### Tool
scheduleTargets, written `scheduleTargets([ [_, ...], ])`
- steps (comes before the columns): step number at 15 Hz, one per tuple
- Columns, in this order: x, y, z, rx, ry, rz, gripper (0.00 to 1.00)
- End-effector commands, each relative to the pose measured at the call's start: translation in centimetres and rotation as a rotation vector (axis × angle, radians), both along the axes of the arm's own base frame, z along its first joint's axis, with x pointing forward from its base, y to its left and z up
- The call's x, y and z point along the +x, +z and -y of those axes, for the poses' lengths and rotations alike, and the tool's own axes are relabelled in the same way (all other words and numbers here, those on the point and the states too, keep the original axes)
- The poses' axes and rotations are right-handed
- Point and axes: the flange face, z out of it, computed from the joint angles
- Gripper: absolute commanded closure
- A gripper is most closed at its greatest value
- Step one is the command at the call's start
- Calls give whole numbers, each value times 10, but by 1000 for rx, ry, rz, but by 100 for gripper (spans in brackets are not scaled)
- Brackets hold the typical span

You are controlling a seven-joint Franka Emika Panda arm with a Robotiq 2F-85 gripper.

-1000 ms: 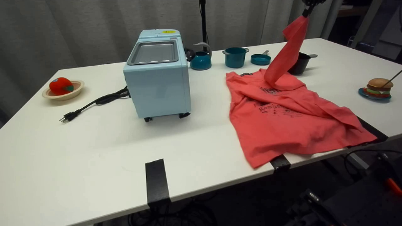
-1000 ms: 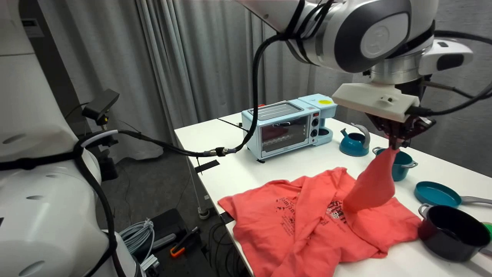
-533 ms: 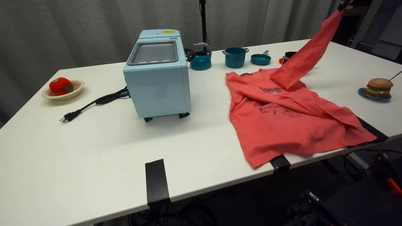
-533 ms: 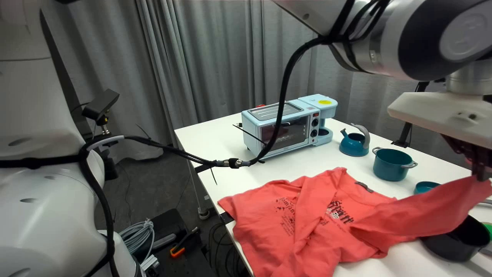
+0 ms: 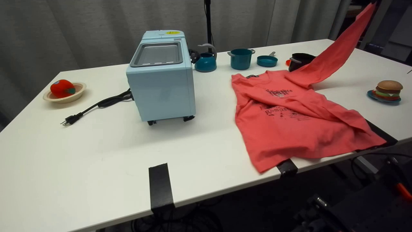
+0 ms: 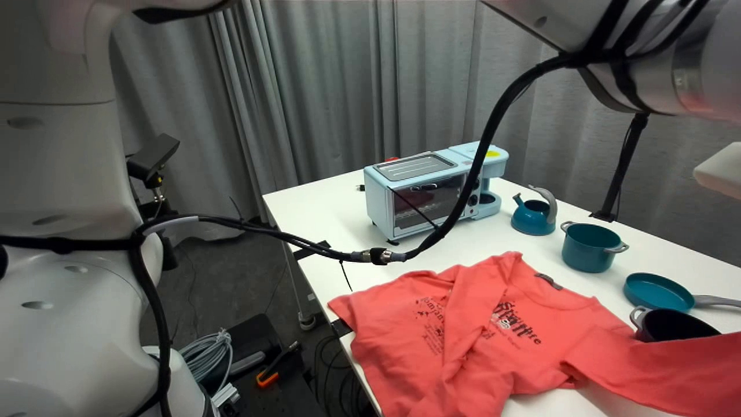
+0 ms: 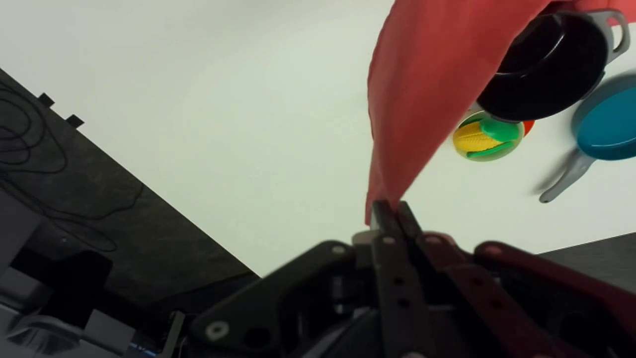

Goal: Unfold the sleeves of the orange sweatshirt

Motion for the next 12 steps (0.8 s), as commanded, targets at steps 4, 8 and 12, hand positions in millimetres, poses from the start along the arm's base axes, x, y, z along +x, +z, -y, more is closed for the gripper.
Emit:
scheduleTargets([
  [4,9,0,18,-6,-115,21,58],
  [8,5,12,0,-31,-69,32,27],
  [12,3,11,-35,21,36,-15,1],
])
